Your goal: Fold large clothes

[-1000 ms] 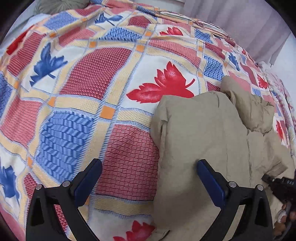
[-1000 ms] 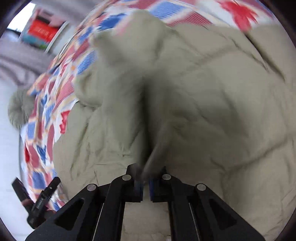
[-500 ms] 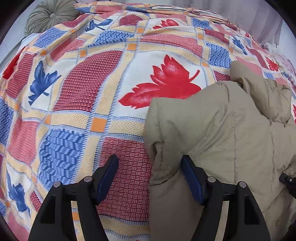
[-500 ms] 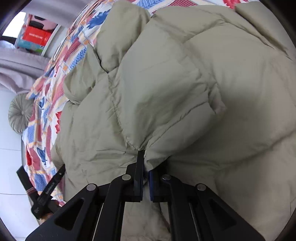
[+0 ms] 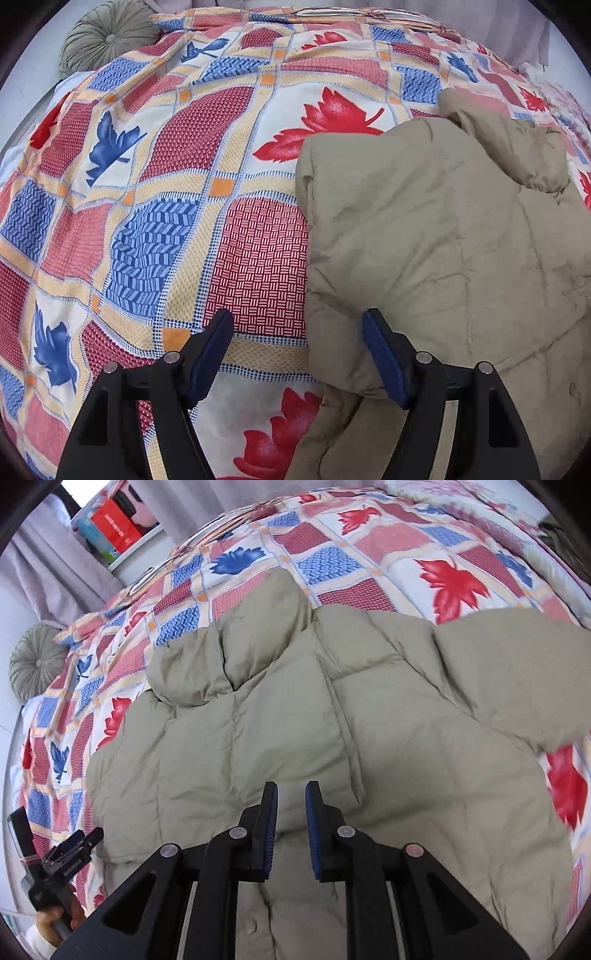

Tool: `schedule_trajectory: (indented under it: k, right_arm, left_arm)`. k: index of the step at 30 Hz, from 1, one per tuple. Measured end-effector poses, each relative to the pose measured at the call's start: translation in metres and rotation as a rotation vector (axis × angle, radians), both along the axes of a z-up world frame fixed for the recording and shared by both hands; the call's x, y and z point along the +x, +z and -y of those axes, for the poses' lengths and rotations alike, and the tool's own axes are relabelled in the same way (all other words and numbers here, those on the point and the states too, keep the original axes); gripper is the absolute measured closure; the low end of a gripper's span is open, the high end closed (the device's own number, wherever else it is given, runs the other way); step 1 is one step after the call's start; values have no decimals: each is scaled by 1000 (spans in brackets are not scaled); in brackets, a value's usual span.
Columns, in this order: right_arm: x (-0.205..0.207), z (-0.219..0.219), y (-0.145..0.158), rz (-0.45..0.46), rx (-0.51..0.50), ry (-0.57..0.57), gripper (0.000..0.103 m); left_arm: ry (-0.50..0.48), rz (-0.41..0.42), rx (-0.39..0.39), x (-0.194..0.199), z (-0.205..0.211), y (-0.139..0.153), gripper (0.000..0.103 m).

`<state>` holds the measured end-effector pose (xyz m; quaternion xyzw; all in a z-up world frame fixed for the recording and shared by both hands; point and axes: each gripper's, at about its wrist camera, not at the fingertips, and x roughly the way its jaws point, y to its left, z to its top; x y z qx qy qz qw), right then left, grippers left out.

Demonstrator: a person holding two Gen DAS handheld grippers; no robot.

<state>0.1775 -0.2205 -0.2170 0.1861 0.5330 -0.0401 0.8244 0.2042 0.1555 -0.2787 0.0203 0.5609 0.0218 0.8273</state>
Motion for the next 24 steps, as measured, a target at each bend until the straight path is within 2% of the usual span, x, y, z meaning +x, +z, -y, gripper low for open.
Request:
schedule_trajectory:
  k: [2, 4, 5, 10, 14, 16, 18, 19, 24]
  right_arm:
    - [9, -1, -23, -78, -24, 15, 86]
    - [9, 2, -44, -150, 18, 3, 86]
    - [5, 5, -47, -157, 36, -4, 86]
    - [-15, 24, -32, -160, 94, -13, 86]
    - [-41, 46, -18, -162, 157, -25, 85]
    - [-57, 56, -16, -172, 178, -40, 80]
    - [-71, 67, -15, -182, 195, -63, 52]
    - [-78, 72, -15, -184, 199, -76, 48]
    - [-102, 100, -10, -189, 188, -103, 48]
  left_arm:
    - [53, -8, -24, 0, -7, -4, 17]
    - [84, -30, -44, 0, -11, -2, 17]
    - [86, -35, -31, 0, -11, 2, 17]
    - [12, -38, 54, -6, 12, 25, 17]
    - [-38, -51, 32, -23, 45, 45, 17]
    - [-69, -57, 9, -33, 68, 52, 17]
    - [-102, -75, -7, -44, 93, 53, 17]
    - [-120, -86, -13, -47, 106, 53, 17]
    - [-195, -118, -43, -62, 167, 54, 17]
